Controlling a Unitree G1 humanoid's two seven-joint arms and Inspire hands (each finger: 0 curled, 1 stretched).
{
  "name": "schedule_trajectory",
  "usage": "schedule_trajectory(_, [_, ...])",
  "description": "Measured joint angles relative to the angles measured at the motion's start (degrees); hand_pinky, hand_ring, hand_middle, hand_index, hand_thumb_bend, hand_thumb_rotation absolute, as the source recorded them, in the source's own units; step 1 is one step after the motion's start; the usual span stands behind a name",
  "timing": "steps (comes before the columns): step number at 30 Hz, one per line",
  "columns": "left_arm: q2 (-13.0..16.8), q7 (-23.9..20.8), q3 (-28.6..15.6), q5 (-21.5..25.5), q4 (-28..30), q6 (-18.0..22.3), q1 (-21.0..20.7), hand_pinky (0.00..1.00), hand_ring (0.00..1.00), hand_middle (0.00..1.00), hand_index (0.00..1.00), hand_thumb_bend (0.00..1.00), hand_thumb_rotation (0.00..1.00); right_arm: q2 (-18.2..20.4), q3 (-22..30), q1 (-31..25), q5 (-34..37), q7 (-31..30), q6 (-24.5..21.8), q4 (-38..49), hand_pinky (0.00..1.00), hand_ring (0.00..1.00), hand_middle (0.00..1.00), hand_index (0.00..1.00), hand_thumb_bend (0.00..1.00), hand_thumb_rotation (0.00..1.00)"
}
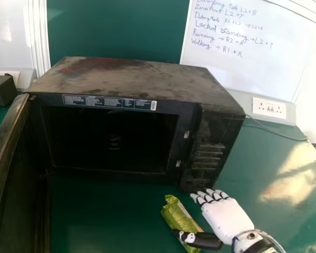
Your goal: Put biscuit inside oven
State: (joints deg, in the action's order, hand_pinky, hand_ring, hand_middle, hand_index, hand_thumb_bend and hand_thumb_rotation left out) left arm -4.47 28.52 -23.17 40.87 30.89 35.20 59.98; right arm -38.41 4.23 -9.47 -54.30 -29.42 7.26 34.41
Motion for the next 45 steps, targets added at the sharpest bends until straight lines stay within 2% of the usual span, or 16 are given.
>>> schedule_trajectory(13, [0.0,0.3,0.3,0.0,0.0,0.0,0.4,0.63,0.70,0.75,0.74,0.98,0.92,1.0,-3.5,1.3,-3.0,-1.8,-3.1,0.0,0.98,1.00,1.00,1.00,0.89,0.98])
schedule_trajectory(23, [-0.2,0.3,1.0,0.2,0.0,0.2,1.7,0.63,0.70,0.74,0.74,0.94,0.90,1.1,-4.8,0.1,-5.9,0.7,-3.0,-2.3,0.98,1.00,1.00,1.00,0.88,0.99])
schedule_trajectory(30, [-0.2,1.1,0.4,-3.8,-2.0,6.3,1.6,0.63,0.71,0.75,0.74,0.93,0.90,1.3,-6.2,-0.3,-7.1,1.7,-2.9,-3.9,0.96,1.00,1.00,1.00,0.85,0.94])
schedule_trajectory(45, [0.1,0.8,0.4,-5.3,-4.0,9.0,1.3,0.64,0.71,0.75,0.74,0.91,0.88,2.1,-8.7,-0.2,-9.5,4.2,-3.5,-7.0,0.93,0.99,1.00,1.00,0.84,0.93])
